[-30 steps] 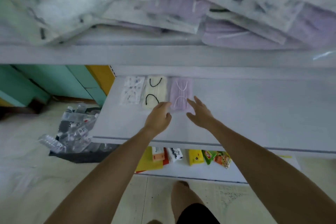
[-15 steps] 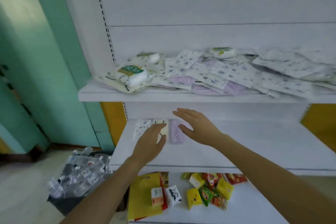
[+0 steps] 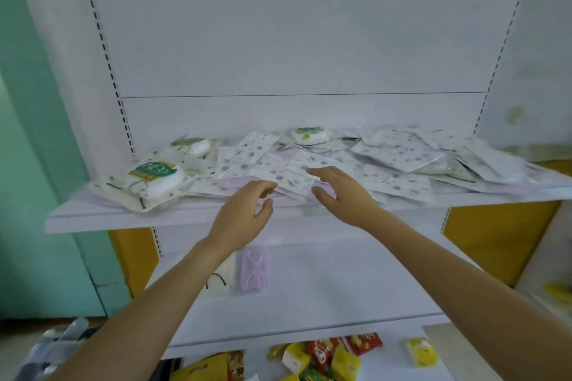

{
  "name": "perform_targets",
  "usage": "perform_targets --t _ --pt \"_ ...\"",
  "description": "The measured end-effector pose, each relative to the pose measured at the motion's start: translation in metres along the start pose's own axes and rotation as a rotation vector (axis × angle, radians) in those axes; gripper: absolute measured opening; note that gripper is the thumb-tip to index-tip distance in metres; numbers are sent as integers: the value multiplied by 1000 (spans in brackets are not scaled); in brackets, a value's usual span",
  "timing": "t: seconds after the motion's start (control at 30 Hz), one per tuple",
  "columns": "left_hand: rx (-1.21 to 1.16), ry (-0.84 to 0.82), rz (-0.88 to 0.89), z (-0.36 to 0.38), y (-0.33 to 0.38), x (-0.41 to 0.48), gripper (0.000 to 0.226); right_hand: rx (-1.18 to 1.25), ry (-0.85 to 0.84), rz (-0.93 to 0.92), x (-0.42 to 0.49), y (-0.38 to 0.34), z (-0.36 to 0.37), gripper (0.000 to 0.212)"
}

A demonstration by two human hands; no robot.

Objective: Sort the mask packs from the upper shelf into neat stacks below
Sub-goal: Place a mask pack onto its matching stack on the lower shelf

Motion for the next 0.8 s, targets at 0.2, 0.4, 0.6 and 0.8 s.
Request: perform_targets --t 0.2,0.4,0.6,0.8 --pt "-79 -18 23 81 51 68 27 -149 101 113 -4 104 -72 40" --pt "-220 -42 -86 167 96 129 28 -434 -67 315 5 210 -111 72" --pt "-511 48 -443 206 102 161 40 -86 282 172 0 239 -121 28" --pt "-575 -85 -516 217 102 174 40 107 68 -71 -13 228 -107 42"
Point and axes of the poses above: each hand's wrist, its own x-axis towards the middle knuckle, its own z-axis out of the palm, y = z × x, the point moved 7 cm from there along x, towards the middle knuckle, and after that the axes turned 2 degrees about x, right-handed, at the moved point
